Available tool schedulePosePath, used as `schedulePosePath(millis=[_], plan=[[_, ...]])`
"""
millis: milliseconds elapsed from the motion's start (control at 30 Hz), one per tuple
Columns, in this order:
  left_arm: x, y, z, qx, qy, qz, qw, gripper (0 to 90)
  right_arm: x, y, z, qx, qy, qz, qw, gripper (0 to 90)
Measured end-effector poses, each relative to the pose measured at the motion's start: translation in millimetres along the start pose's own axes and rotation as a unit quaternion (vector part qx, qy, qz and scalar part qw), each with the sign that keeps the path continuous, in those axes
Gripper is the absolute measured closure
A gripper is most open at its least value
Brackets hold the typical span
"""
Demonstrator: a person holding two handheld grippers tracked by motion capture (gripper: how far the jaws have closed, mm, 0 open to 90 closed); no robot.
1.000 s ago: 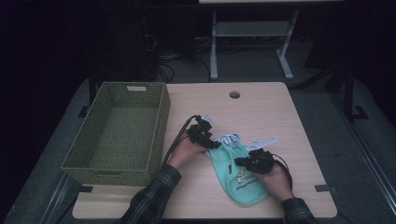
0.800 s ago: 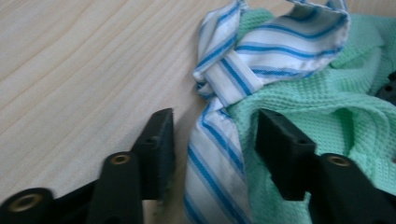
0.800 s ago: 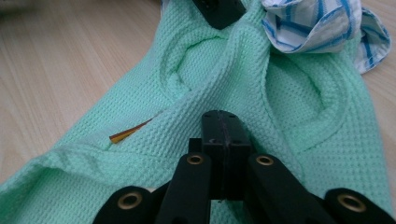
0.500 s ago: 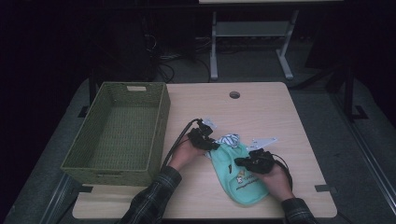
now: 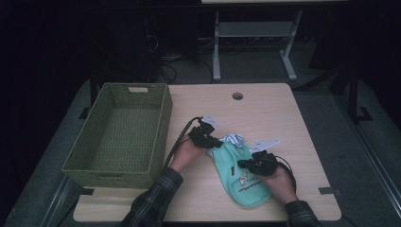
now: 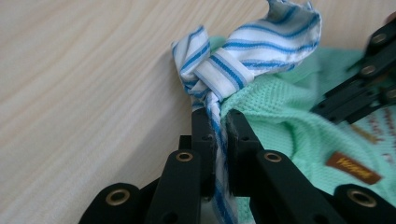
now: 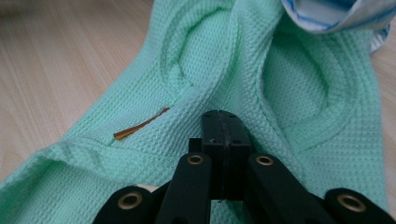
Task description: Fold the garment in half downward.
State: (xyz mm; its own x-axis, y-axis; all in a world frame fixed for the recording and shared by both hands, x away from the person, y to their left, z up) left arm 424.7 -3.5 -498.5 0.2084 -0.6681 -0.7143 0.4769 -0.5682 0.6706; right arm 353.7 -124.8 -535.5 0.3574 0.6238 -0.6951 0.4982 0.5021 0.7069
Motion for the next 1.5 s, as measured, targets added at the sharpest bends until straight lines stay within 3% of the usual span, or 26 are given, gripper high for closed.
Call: schedulePosePath(millis=[267,500,567,667,733,967,1200,1500], plan=[[-19.0,17.5,15.1,0.018,0.003,0.025,0.9995,83.6,3.2,3.6,2.5,0.009,-0.007,0.001,0.9999,89.9],[-28.0,22.5,17.6,0.038,0.021,0.030,0.9986,83.5,11.5,12.9,5.8,0.003,-0.017,0.001,0.9998,89.8],[-28.1,22.0,17.1,0.037,0.017,0.031,0.9987,83.5,6.9,13.2,4.7,-0.005,-0.019,-0.003,0.9998,89.7],[-28.8,21.7,17.4,0.036,0.018,0.033,0.9987,83.5,-5.6,18.6,3.7,-0.002,-0.016,0.013,0.9998,89.7],[-31.4,22.2,17.8,0.043,0.019,0.032,0.9984,83.5,-13.0,19.3,5.5,-0.001,-0.019,0.016,0.9997,89.7],[-49.6,26.4,6.8,0.043,0.060,0.046,0.9962,83.5,-29.9,4.9,10.3,0.009,-0.025,0.010,0.9996,89.7],[-54.5,20.7,3.4,0.046,0.070,0.043,0.9956,83.3,-30.9,-13.5,0.5,0.005,-0.019,-0.018,0.9996,89.7],[-47.1,17.0,20.5,0.077,0.061,0.027,0.9948,83.2,-24.1,-19.7,10.0,0.014,-0.021,-0.035,0.9991,89.8]])
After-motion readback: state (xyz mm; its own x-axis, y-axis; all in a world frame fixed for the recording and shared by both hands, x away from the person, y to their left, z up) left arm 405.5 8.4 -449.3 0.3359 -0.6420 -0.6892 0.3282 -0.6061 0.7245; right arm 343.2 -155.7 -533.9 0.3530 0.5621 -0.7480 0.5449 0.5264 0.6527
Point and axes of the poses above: each handheld gripper's, and its own axes: x roughly forward along the jaws, y roughly out of its top, z roughly to its right, the point moved 9 cm from there along x, roughly forward along the jaws, and after that the axes turned 2 degrees about -x, right-handed, at the moved point
